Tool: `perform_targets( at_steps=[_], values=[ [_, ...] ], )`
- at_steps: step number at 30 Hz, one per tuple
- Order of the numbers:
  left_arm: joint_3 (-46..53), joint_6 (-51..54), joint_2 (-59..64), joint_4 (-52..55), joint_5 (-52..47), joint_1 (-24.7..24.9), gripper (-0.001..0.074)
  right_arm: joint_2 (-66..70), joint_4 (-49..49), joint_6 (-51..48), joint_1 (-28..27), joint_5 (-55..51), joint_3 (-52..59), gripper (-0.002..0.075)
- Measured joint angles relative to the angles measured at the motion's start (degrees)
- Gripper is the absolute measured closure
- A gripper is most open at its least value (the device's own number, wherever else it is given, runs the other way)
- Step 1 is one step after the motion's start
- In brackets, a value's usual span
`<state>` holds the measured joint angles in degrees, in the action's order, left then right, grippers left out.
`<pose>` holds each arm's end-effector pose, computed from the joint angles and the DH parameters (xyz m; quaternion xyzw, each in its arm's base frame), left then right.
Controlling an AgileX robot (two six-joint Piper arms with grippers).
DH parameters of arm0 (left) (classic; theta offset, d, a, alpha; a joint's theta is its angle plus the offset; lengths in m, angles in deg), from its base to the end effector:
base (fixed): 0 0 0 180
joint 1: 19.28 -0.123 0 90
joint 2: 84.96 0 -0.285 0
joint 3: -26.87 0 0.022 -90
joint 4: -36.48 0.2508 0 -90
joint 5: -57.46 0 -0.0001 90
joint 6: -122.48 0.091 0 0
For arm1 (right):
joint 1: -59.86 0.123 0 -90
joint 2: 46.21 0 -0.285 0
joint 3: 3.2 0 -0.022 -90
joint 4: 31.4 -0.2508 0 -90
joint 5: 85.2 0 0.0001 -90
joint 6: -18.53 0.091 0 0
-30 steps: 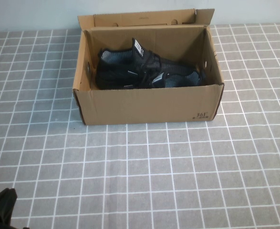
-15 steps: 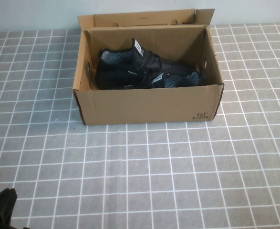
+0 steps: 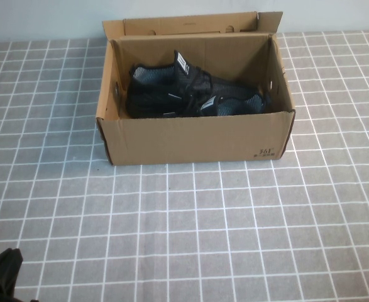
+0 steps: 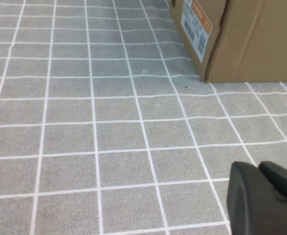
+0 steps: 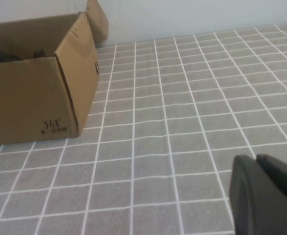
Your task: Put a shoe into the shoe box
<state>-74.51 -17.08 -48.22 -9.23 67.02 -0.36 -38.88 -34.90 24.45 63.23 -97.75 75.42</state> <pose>0.0917 -0.0201 0.1770 0.0647 0.8091 -0.0727 0.5796 0.0558 0.0045 0.1855 0.0351 0.7566 0.0772 0.6483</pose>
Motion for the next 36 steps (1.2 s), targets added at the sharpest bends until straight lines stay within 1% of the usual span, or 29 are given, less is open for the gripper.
perform_targets(
  at_steps=[8, 36],
  values=[
    [0.0, 0.0, 0.0, 0.0, 0.0, 0.0, 0.0735, 0.0, -0.1, 0.0, -0.3, -6.6, 0.0, 0.0742],
    [0.0, 0.0, 0.0, 0.0, 0.0, 0.0, 0.0736, 0.0, -0.2, -0.1, -0.3, -6.8, 0.0, 0.0742]
  ],
)
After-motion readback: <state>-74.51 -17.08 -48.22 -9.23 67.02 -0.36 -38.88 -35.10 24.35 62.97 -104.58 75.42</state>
